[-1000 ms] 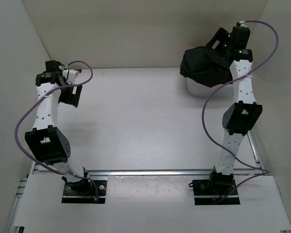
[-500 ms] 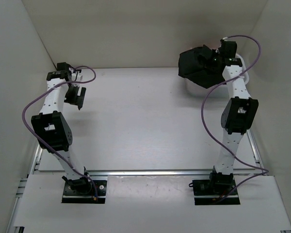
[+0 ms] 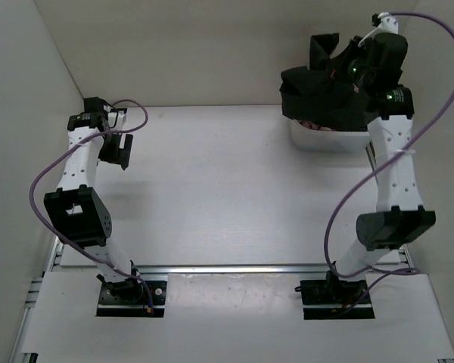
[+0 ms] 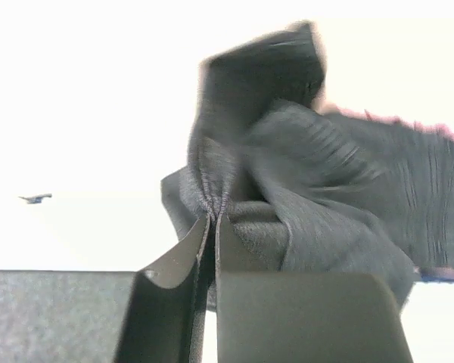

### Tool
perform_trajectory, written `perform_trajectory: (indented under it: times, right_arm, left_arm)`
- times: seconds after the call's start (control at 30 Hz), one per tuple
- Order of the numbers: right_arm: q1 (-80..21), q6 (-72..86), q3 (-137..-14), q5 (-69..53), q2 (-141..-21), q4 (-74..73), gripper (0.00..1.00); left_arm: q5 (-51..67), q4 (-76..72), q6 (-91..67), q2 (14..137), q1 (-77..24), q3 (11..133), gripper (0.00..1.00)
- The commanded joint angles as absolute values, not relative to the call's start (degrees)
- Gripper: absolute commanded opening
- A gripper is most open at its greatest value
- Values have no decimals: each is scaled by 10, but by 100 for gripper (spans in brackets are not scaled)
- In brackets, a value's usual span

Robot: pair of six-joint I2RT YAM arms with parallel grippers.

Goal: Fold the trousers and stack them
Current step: Grab the trousers from the pile

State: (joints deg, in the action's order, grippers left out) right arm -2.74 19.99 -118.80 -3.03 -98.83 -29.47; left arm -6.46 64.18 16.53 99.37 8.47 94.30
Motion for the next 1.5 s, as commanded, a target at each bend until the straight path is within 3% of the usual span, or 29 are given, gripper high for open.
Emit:
perform_trajectory:
  times: [0.0, 0.13, 0.3, 0.43, 0.6, 0.73, 0.8, 0.83, 0.87, 0.97, 1.03, 1.07, 1.17, 1.33, 1.47]
  right_arm:
    - [-66, 157, -1243, 11, -907, -237, 0]
    - [-160, 107, -1286, 25, -873, -222, 0]
    - [-357, 91, -1280, 25, -855, -110, 0]
    - [-474, 98, -1330, 3, -913, -75, 0]
    - [-550, 110, -1415, -39, -1072, -158, 0]
    - [-570, 110, -1383, -41, -1140, -284, 4]
    - [-570, 110, -1383, -95, -1158, -338, 34]
    - [-570, 105, -1388, -124, -1171, -392, 68]
    - [-564, 98, -1388, -150, -1172, -416, 81]
    - [-553, 88, -1332, -164, -1121, -463, 99]
    - [-523, 111, -1242, -137, -1021, -424, 99]
    - [-507, 123, -1135, -121, -983, -369, 99]
    - [-375, 197, -986, -13, -844, -338, 99]
    - [-146, 291, -832, 36, -762, -368, 99]
    - [-67, 292, -750, 42, -768, -311, 99]
  left_arm:
    - [-37, 633, 159, 935, 84, 938, 100]
    - [-32, 633, 159, 920, 84, 938, 100]
    - [-32, 633, 159, 891, 84, 938, 100]
    - [-32, 633, 164, 880, 84, 944, 100]
    - [-74, 628, 170, 874, 84, 949, 100]
    - [-130, 600, 170, 861, 97, 926, 100]
    - [-136, 587, 177, 855, 120, 917, 100]
    - [-136, 582, 186, 850, 126, 910, 100]
    - [-141, 575, 192, 850, 127, 910, 100]
    - [-147, 575, 207, 850, 134, 887, 100]
    - [-126, 575, 226, 855, 121, 875, 100]
    - [-116, 575, 231, 855, 113, 858, 100]
    - [-74, 575, 244, 855, 66, 818, 100]
    - [-106, 556, 243, 908, -72, 724, 100]
    - [-168, 512, 225, 968, -121, 688, 100]
